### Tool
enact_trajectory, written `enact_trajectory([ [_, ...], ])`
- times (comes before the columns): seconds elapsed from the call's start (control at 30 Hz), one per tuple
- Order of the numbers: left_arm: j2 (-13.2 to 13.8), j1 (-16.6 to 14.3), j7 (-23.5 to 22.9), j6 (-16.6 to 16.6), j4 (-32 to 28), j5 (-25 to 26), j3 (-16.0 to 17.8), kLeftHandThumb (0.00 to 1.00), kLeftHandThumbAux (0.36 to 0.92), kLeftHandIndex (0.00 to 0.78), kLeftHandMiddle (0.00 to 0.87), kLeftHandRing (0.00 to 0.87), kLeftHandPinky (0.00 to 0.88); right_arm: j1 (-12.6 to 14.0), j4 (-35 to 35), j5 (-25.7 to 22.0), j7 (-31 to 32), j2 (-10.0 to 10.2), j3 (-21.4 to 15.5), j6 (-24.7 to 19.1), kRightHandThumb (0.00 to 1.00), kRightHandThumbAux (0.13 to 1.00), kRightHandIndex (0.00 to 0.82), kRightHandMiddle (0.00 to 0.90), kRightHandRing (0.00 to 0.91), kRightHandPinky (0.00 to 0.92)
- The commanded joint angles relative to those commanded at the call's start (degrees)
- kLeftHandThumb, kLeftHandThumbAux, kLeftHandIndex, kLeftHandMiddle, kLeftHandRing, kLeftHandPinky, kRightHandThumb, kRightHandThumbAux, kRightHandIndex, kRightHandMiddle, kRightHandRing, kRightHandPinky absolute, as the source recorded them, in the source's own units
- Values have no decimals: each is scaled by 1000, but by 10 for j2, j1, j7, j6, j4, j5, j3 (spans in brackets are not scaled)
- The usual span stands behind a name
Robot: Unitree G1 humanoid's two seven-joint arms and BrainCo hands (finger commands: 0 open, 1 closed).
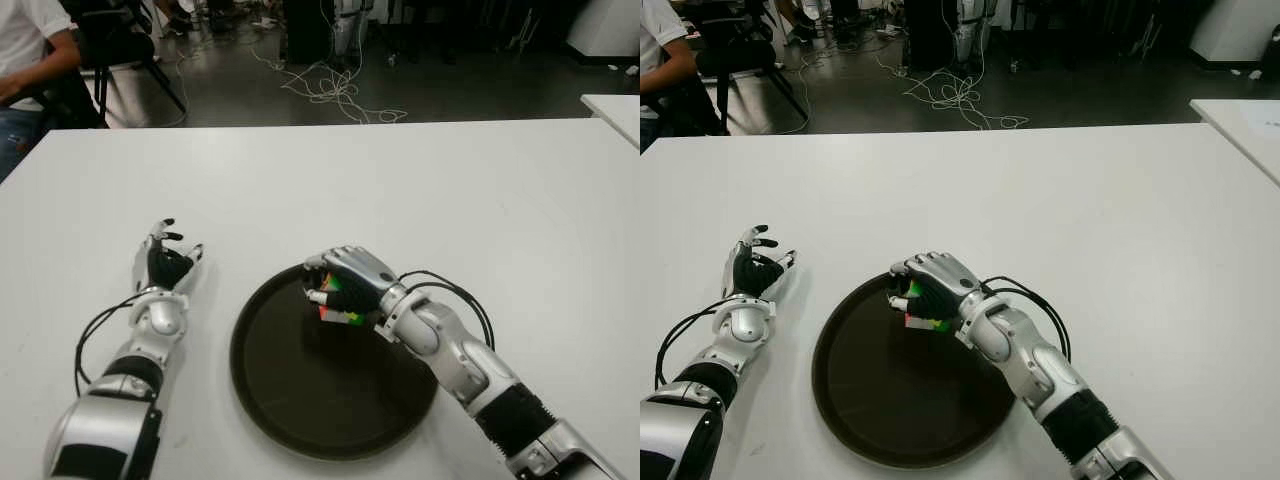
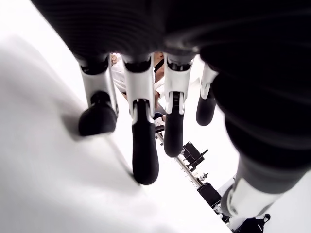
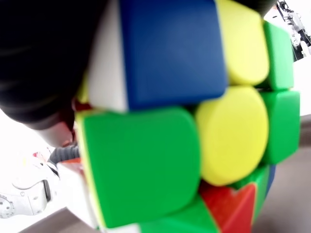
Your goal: Pick up the Rubik's Cube and put it in the plate
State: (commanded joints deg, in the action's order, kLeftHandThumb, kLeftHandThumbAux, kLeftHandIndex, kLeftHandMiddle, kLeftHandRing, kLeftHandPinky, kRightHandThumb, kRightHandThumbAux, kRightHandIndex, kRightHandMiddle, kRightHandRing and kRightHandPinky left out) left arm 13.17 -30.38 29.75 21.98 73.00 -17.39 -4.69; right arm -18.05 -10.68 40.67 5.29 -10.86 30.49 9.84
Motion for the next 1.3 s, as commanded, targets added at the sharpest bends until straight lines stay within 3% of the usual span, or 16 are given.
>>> enact_trajectory([
  [0.27,-1,1,-2,2,-2,4,3,309,733,180,412,464,457,-1,6,1,12,-4,5,-6,701,722,435,778,786,779],
  [0.53,-2,0,-10,1,1,8,8,271,709,170,316,355,347,-1,5,3,16,-6,9,-6,702,722,434,770,788,786],
  [1.2,1,1,0,3,0,-1,-1,239,733,172,318,364,378,6,8,-12,11,-8,4,13,685,731,423,703,729,736],
  [1.23,1,1,0,3,0,-1,-1,248,737,176,314,360,382,7,8,-16,11,-6,3,15,678,735,416,647,690,690],
  [1.27,1,1,1,3,0,-1,-1,250,738,177,312,359,384,7,7,-18,11,-6,2,16,560,739,373,598,652,653],
  [1.3,0,1,1,3,0,-1,-1,253,739,178,309,358,388,9,7,-20,10,-5,0,16,365,752,310,525,597,600],
])
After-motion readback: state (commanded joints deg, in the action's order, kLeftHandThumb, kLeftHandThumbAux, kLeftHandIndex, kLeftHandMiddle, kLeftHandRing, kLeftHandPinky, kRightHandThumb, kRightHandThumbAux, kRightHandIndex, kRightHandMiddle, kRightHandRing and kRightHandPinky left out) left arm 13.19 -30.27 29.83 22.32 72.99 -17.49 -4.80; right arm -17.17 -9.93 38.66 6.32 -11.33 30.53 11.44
